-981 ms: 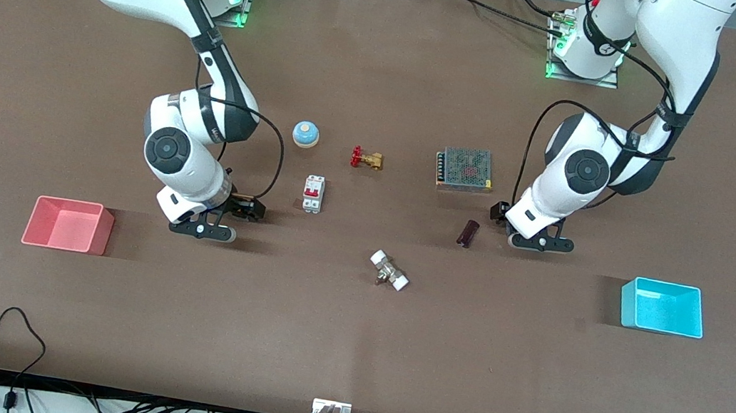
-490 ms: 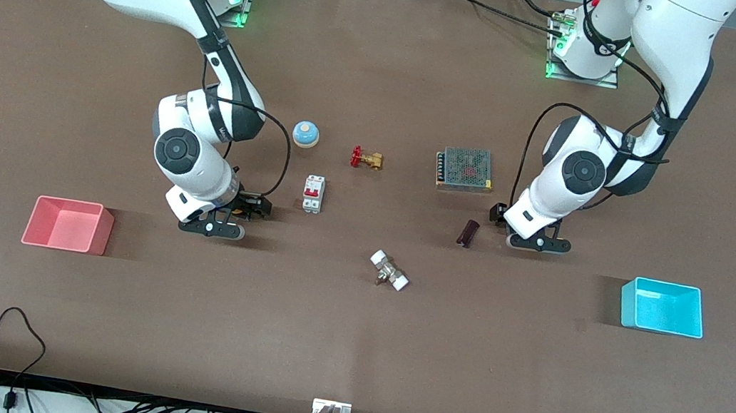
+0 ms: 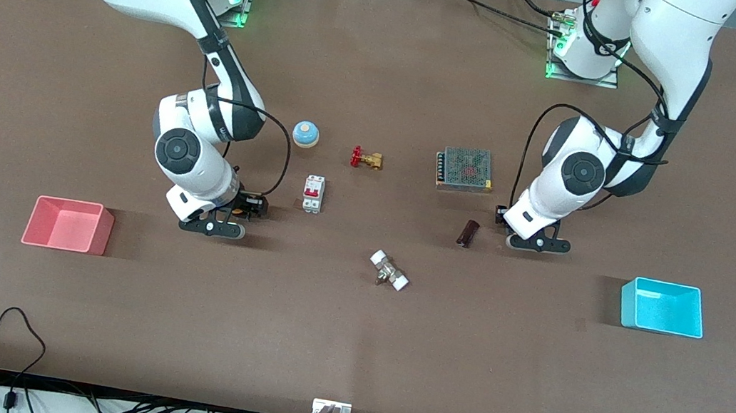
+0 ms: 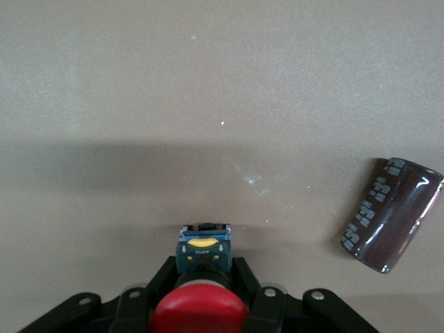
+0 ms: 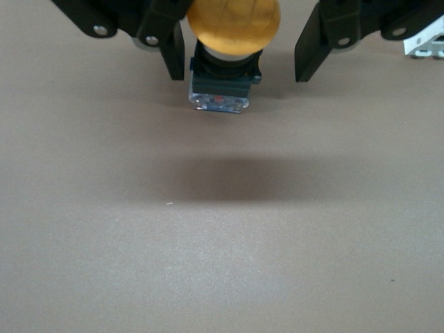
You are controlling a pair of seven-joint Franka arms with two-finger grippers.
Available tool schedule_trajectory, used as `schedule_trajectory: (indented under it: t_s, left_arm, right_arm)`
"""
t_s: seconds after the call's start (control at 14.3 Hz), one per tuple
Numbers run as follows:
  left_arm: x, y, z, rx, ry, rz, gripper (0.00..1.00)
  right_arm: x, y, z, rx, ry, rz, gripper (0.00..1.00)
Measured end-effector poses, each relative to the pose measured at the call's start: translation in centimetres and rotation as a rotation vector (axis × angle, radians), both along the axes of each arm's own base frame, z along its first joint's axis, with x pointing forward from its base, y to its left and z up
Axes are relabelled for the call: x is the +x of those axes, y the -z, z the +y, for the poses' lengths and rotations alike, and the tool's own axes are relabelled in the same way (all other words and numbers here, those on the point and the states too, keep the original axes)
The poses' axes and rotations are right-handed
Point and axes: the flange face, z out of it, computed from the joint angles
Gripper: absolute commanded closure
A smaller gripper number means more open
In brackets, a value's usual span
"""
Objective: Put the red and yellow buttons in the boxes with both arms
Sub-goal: 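Close the right gripper on the yellow button while the left gripper grasps the red, then carry the yellow button to the pink box while the left gripper carries red to cyan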
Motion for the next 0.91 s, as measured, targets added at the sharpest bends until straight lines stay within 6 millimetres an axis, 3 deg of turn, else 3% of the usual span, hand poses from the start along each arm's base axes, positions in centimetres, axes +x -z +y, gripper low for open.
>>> schedule_trajectory:
  t_s: [0.21, 0.35, 0.49, 0.7, 0.91]
  left_arm:
    - [0.3, -0.3, 0.2, 0.000, -0.005, -0.007, 0.77]
    - [1.1, -1.8, 0.9, 0.007, -0.020, -0.004, 0.77]
    - [2.7, -5.1, 2.0, 0.028, -0.043, 0.043, 0.77]
    - [5.9, -12.1, 4.4, 0.043, -0.061, 0.098, 0.76]
    - [9.4, -17.7, 9.6, 0.027, -0.061, 0.079, 0.76]
  right_arm:
    - [0.0, 0.0, 0.0, -0.001, -0.004, -0.001, 0.72]
    - [0.0, -0.1, -0.1, -0.001, -0.011, -0.002, 0.77]
    - [0.1, -0.1, -0.1, -0.001, -0.014, -0.003, 0.77]
    - [0.9, -1.3, -0.7, 0.004, -0.020, -0.021, 0.77]
    - [2.5, -6.7, -4.6, -0.011, -0.037, -0.013, 0.77]
